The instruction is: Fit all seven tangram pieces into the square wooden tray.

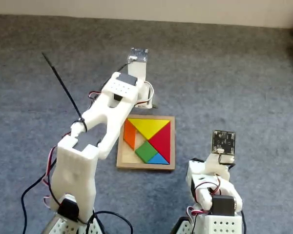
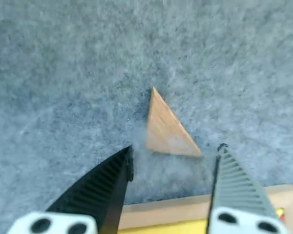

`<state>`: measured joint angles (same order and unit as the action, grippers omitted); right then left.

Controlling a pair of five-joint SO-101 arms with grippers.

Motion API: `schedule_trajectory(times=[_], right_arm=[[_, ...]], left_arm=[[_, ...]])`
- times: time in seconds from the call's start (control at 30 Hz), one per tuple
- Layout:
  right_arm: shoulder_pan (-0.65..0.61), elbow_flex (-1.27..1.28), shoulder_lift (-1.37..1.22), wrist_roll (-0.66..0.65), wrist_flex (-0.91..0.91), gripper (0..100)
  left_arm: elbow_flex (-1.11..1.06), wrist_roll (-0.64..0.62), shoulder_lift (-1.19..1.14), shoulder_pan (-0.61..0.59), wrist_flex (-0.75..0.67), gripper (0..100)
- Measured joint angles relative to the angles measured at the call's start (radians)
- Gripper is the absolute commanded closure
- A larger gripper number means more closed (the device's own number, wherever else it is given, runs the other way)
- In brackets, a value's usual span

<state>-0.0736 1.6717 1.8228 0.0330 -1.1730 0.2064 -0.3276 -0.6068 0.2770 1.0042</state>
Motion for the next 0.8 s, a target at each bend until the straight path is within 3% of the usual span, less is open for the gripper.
schedule_trajectory(times=[0.57,0.8], right_arm=[[0.000,0.000,0.000,0.000,0.000,99.3],[0.000,0.000,0.000,0.000,0.000,99.3]], left_arm=[[0.133,0.000,-0.104,0.006,0.061,80],[0.172,-0.006,-0.104,0.002,0.192,70]])
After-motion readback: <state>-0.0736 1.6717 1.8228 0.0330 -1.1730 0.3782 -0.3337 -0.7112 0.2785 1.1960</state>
